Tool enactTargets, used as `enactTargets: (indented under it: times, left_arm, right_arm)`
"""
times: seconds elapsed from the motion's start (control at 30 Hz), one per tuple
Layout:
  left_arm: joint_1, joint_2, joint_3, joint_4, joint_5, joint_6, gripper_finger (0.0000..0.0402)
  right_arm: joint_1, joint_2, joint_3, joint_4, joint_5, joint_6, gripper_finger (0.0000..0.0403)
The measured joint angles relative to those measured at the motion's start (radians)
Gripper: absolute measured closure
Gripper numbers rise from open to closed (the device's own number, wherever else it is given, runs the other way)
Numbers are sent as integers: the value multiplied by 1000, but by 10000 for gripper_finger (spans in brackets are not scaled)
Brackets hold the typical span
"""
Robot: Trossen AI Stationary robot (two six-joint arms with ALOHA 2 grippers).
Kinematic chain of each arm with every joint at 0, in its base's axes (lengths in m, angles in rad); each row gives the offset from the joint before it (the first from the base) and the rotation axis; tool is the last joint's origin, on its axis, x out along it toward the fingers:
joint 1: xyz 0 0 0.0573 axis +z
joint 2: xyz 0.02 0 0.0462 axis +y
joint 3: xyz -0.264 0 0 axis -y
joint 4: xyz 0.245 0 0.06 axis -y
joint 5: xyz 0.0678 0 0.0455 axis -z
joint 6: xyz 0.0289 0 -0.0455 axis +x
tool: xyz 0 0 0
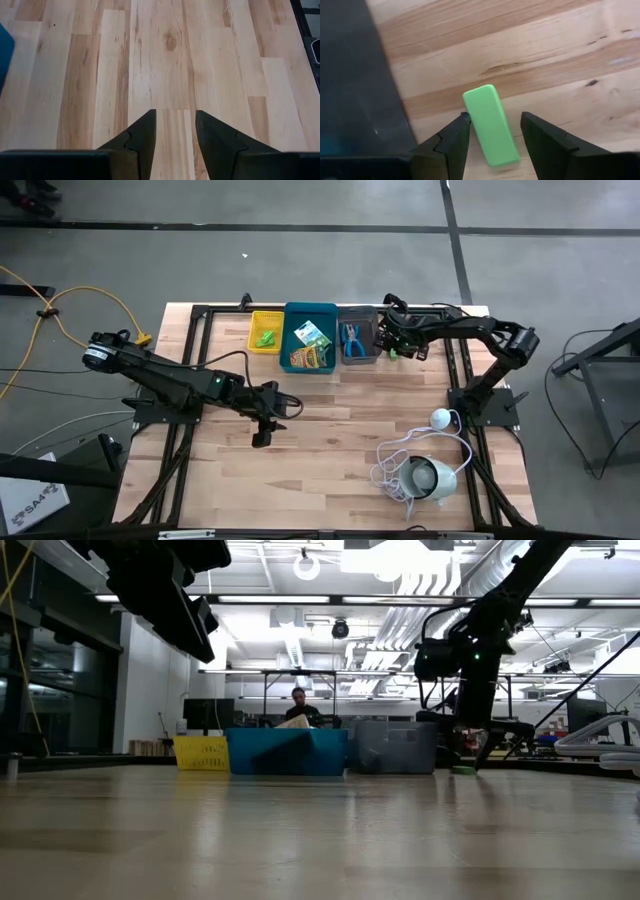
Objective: Pick & Place School Supplies
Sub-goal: Put the green eraser into the yellow bin
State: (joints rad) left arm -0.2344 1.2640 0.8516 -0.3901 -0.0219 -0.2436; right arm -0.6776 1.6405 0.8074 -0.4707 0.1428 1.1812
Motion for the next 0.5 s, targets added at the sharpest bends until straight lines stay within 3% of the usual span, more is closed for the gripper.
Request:
enactTargets:
  times: [0.5]
  left_arm:
    - [0, 0, 0, 0, 0, -9, 268]
  right_arm:
    - [-2, 1, -1, -68, 61, -7, 230]
